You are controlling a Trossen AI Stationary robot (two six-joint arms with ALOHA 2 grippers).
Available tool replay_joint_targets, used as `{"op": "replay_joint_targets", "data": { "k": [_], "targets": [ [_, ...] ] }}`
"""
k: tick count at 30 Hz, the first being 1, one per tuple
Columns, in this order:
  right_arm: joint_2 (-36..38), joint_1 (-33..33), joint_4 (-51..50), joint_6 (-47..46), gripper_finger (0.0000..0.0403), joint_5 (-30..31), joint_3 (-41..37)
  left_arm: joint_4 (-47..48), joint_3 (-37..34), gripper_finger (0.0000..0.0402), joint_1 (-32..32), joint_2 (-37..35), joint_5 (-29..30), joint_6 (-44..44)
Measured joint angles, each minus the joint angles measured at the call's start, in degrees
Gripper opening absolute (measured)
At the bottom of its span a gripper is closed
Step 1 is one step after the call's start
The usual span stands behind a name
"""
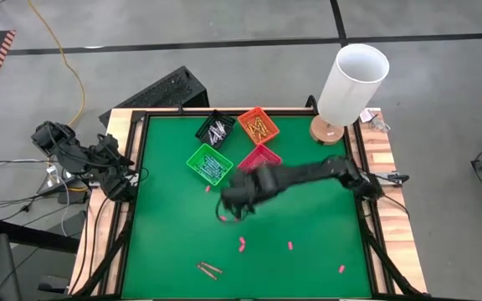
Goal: Sort crayons
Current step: Put the brown crayon into the bin
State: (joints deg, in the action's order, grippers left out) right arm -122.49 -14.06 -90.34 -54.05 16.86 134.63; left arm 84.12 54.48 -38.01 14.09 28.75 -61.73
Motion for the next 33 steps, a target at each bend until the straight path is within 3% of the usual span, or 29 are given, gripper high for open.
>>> {"op": "replay_joint_targets", "data": {
  "k": [5, 15, 27, 33],
  "targets": [
    [2.9, 7.25, 0.15, 11.81, 0.0, 0.27, -0.79, 0.01, 0.0, 0.0213, 0.02, 0.0, 0.02, 0.36],
    [1.27, 12.54, 0.36, 55.67, 0.0, 3.14, -3.07, 1.21, 0.0, 0.0213, 0.0, 0.0, 0.48, 2.75],
    [2.48, 16.55, 1.0, 71.17, 0.0, 9.57, -26.41, 2.62, 0.0, 0.0213, 0.01, 0.0, 1.62, 2.53],
    [2.48, 18.43, 8.06, 78.45, 0.0, 10.26, -31.78, 2.62, 0.0, 0.0213, -0.01, 0.0, 3.96, 1.46]
  ]
}}
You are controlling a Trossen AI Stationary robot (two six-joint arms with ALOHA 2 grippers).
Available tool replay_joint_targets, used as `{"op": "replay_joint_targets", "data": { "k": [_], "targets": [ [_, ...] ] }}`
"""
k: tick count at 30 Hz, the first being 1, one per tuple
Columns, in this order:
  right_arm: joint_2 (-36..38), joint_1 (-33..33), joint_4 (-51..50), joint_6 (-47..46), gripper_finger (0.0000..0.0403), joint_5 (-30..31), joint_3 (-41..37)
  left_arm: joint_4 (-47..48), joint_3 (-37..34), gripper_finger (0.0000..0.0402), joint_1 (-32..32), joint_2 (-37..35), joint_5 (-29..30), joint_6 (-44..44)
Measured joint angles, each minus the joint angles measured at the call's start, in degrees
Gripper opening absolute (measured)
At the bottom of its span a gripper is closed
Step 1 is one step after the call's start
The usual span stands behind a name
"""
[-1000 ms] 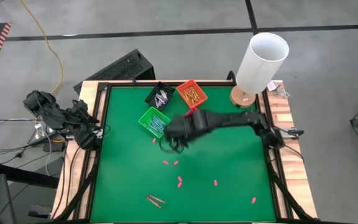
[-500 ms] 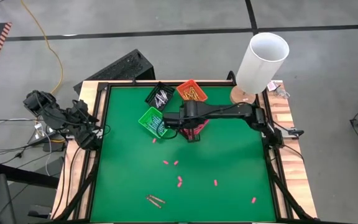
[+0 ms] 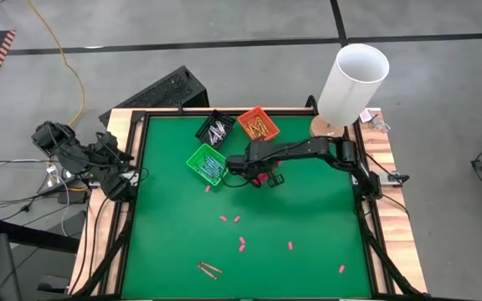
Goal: Sort crayons
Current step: Put the brown crayon into the bin
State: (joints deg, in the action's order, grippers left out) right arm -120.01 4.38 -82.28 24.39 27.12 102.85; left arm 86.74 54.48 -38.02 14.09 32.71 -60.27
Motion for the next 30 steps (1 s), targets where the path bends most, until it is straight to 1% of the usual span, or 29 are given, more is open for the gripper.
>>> {"op": "replay_joint_targets", "data": {
  "k": [4, 6, 12, 14, 18, 22, 30],
  "targets": [
    [0.0, 1.02, 4.89, 4.99, 0.0, -0.19, -0.24, 0.0, 0.0, 0.0213, 0.0, 0.0, 2.21, -1.4],
    [0.0, 1.67, 6.13, 7.12, 0.0, -1.38, -0.24, 0.0, 0.0, 0.0213, 0.02, 0.0, 2.61, -1.48],
    [0.0, 3.93, 6.5, 7.66, 0.0001, -7.27, -0.24, -0.02, 0.0, 0.0213, 0.0, 0.0, 3.36, -1.9],
    [0.0, 4.21, 6.49, 7.66, 0.0005, -7.48, -0.24, 0.0, 0.0, 0.0213, 0.02, 0.0, 3.8, -1.9],
    [0.0, 4.3, 6.2, 7.61, 0.002, -8.46, -0.24, 0.0, 0.0, 0.0213, 0.02, 0.0, 4.87, -1.64],
    [0.0, 4.22, 6.1, 7.57, 0.0039, -12.29, -0.24, 0.0, 0.0, 0.0213, 0.01, 0.0, 5.16, -1.49],
    [0.0, 3.24, 6.04, 5.68, 0.0085, -12.25, -0.24, 0.0, 0.0, 0.0213, 0.01, 0.0, 5.18, -1.49]
  ]
}}
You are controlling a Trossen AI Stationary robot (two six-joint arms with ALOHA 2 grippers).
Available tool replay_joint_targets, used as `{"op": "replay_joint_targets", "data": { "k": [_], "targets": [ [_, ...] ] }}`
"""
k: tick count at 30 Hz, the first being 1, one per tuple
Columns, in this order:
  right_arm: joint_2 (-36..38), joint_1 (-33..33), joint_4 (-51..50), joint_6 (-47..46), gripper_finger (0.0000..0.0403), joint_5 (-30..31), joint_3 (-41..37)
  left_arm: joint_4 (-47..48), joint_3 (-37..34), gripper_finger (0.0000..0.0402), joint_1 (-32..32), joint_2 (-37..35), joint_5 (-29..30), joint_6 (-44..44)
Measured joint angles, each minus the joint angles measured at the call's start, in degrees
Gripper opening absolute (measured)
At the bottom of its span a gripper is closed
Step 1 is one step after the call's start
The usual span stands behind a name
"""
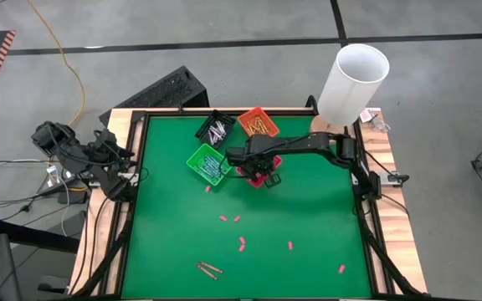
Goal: Sort crayons
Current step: Put the brown crayon into the bin
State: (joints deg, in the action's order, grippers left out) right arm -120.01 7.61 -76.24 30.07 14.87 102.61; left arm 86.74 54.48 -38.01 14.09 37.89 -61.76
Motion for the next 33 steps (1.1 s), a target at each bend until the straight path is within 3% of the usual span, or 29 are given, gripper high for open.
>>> {"op": "replay_joint_targets", "data": {
  "k": [7, 11, 15, 18, 23, 29, 33],
  "targets": [
    [0.0, -1.71, -5.57, -8.87, 0.0097, -1.55, 5.95, 0.0, 0.0, 0.0213, 0.01, 0.0, 0.0, 0.94],
    [0.07, -3.74, -5.99, -22.91, 0.0092, -10.25, 14.23, 0.0, 0.0, 0.0213, 0.0, 0.0, 0.05, 1.09],
    [0.09, -6.98, 1.05, -39.68, 0.0092, -21.45, 19.78, 0.0, 0.0, 0.0213, 0.01, 0.0, 0.07, 1.09],
    [0.09, -11.18, 9.73, -47.83, 0.0092, -23.3, 21.0, 0.0, 0.0, 0.0213, -0.01, 0.0, 0.05, 1.09],
    [-1.15, -20.24, 23.75, -54.34, 0.0092, -14.74, 20.98, -0.02, 0.0, 0.0213, 0.0, 0.0, -0.37, 1.19],
    [-3.45, -29.21, 27.91, -61.58, 0.0092, 1.36, 20.65, -0.04, -0.02, 0.0213, 0.01, -0.02, -1.72, 1.25],
    [-6.16, -32.99, 34.21, -64.15, 0.0092, 4.9, 20.87, -0.08, -0.02, 0.0213, 0.0, 0.0, -1.44, 1.09]
  ]
}}
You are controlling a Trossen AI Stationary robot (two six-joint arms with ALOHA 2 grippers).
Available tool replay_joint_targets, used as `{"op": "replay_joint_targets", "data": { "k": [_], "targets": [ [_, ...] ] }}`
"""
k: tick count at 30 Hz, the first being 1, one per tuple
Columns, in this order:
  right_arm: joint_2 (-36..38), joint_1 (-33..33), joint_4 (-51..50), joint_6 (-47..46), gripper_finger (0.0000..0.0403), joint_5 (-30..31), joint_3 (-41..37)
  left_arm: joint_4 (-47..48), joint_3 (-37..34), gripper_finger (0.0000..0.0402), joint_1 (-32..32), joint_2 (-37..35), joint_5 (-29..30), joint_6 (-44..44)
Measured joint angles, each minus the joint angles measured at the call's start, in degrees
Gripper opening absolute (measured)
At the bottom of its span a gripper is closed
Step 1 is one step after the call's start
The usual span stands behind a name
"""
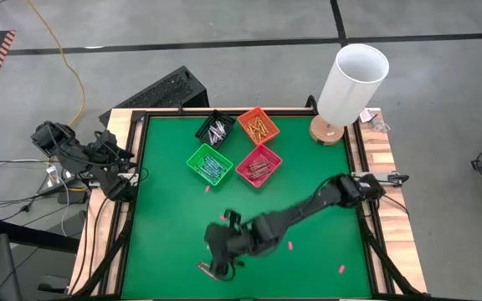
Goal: Sort crayons
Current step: Put the brown crayon into the bin
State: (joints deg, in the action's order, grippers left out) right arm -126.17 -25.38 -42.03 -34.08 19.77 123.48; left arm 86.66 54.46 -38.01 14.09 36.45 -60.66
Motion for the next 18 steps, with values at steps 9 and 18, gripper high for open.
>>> {"op": "replay_joint_targets", "data": {
  "k": [9, 18],
  "targets": [
    [-8.44, -5.29, 6.39, -6.14, 0.0091, 1.91, -0.11, -0.03, -0.04, 0.0213, -0.01, -0.02, 0.24, -1.19],
    [-13.89, -6.52, 11.08, -9.63, 0.0091, 2.8, -0.15, -0.07, -0.04, 0.0213, -0.01, 0.02, 0.5, -3.37]
  ]
}}
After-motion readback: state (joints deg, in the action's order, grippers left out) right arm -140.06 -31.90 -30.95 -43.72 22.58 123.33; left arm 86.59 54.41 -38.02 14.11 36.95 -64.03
